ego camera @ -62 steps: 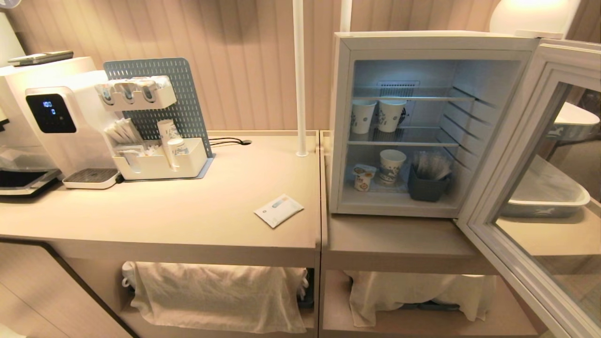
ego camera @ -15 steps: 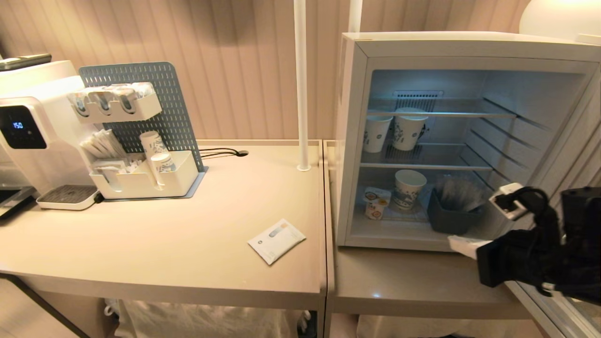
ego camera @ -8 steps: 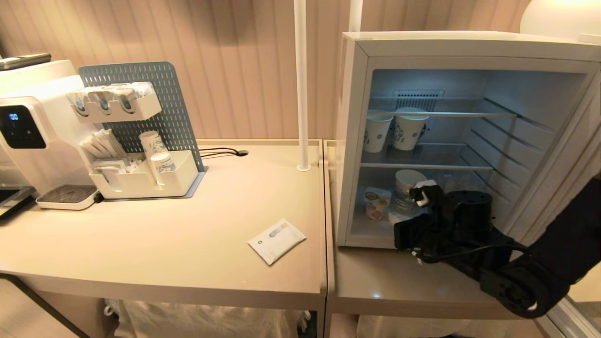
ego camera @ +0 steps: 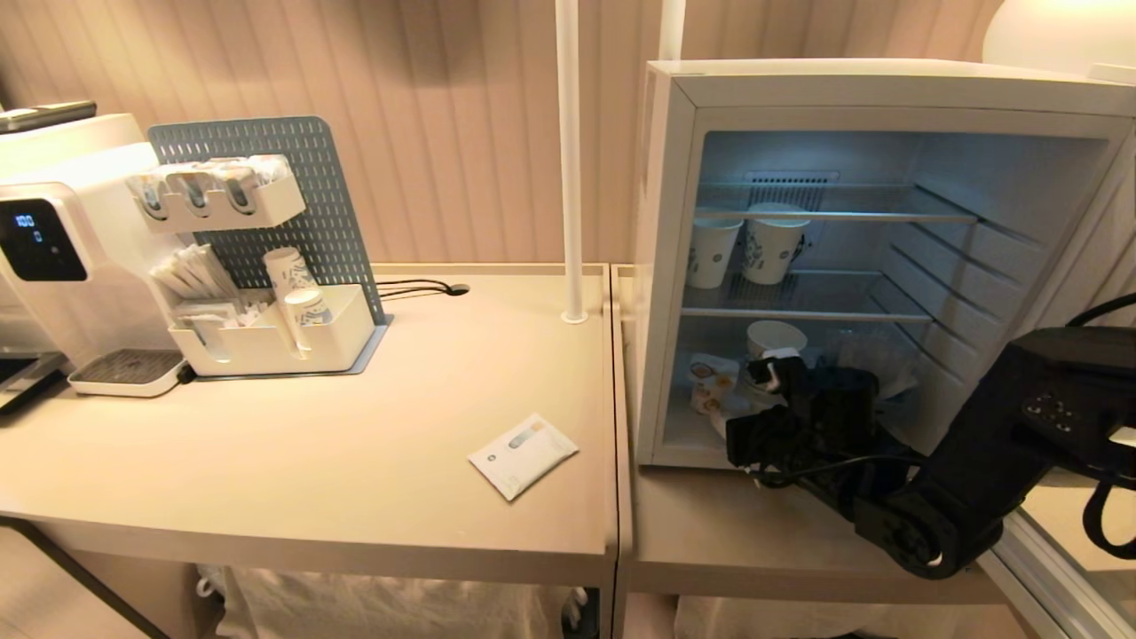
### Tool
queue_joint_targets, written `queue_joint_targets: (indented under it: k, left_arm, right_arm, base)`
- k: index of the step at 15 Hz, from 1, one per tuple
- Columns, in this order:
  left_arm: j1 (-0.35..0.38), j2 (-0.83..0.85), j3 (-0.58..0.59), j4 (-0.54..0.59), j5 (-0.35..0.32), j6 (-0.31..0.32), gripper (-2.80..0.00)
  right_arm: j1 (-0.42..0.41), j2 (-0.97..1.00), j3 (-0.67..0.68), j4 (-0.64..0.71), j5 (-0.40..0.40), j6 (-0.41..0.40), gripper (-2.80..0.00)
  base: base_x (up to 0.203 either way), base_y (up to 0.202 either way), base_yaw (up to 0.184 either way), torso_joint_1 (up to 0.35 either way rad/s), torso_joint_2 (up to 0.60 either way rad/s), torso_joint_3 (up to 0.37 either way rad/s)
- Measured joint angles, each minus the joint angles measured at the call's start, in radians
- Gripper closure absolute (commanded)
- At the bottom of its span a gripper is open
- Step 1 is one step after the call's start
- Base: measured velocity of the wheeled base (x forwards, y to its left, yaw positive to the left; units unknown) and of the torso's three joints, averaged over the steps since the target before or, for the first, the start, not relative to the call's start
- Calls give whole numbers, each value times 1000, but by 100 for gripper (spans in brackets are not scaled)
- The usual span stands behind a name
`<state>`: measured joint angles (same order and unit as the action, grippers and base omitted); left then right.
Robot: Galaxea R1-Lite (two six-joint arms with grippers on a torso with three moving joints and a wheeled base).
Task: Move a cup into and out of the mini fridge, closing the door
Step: Take the yoghurt out of the freezer
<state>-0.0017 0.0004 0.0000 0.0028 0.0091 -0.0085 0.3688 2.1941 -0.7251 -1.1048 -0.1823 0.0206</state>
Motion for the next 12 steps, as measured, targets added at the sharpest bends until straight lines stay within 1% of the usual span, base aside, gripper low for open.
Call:
queue_joint_targets:
  k: [5,8,10,12]
  left_arm:
    - [0,0,0,0,1,3,0]
    - [1,0,0,1,1,5,0]
    - [0,0,0,1,1,4,0]
    - [0,0,0,0,1,4,0]
  right_arm:
    - [-13,35,-59,16,2,0,-280]
    - [-16,50,-102,17,28,1,-280]
    - [-15,60,-148,35,38,1,-280]
    - [-15,87,-231,80,40,1,-280]
  base:
    - [0,0,0,0,0,0]
    - [0,0,0,0,0,0]
    - [0,0,0,0,0,0]
    - [0,0,0,0,0,0]
